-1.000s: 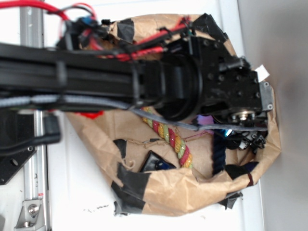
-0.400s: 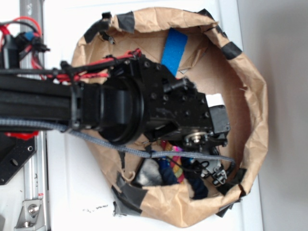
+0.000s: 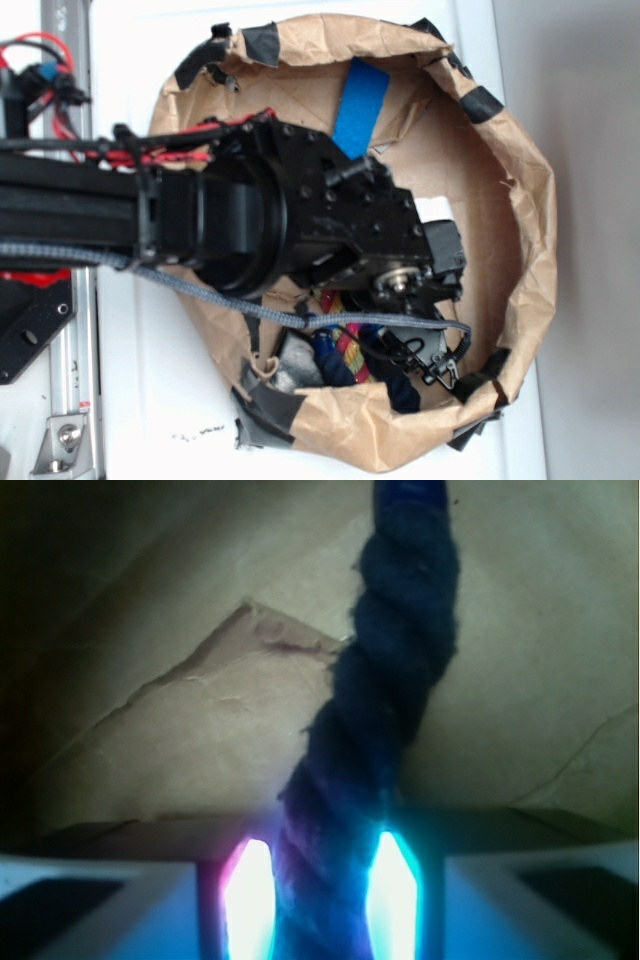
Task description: Grab the blue rope.
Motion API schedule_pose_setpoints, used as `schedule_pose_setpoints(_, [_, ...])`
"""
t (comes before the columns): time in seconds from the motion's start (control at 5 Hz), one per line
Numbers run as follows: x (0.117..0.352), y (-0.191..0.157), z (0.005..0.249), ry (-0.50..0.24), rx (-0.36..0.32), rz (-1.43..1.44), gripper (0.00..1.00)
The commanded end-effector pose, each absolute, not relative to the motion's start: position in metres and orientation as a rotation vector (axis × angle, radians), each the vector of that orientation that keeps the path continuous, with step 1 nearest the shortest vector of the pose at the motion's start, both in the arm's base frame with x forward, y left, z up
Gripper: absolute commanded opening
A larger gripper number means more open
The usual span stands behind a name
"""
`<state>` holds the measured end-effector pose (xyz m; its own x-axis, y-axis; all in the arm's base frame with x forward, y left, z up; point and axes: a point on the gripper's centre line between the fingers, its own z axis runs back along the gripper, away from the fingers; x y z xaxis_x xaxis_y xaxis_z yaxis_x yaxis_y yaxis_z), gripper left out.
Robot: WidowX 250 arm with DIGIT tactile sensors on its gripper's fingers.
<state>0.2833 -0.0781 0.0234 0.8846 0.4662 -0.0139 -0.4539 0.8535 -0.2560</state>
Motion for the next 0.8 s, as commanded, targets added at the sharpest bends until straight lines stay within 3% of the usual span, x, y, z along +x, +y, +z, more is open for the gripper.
schedule_pose_setpoints(0.0, [0.293, -0.02, 0.11, -0.238, -0.039, 0.201, 0.0])
schedule_pose_setpoints(0.2, [0.302, 0.003, 0.158, -0.192, -0.059, 0.138, 0.0])
schedule_pose_setpoints(0.4, [0.297, 0.003, 0.187, -0.199, -0.095, 0.115, 0.0])
schedule_pose_setpoints(0.6, [0.295, 0.006, 0.189, -0.18, -0.073, 0.057, 0.0])
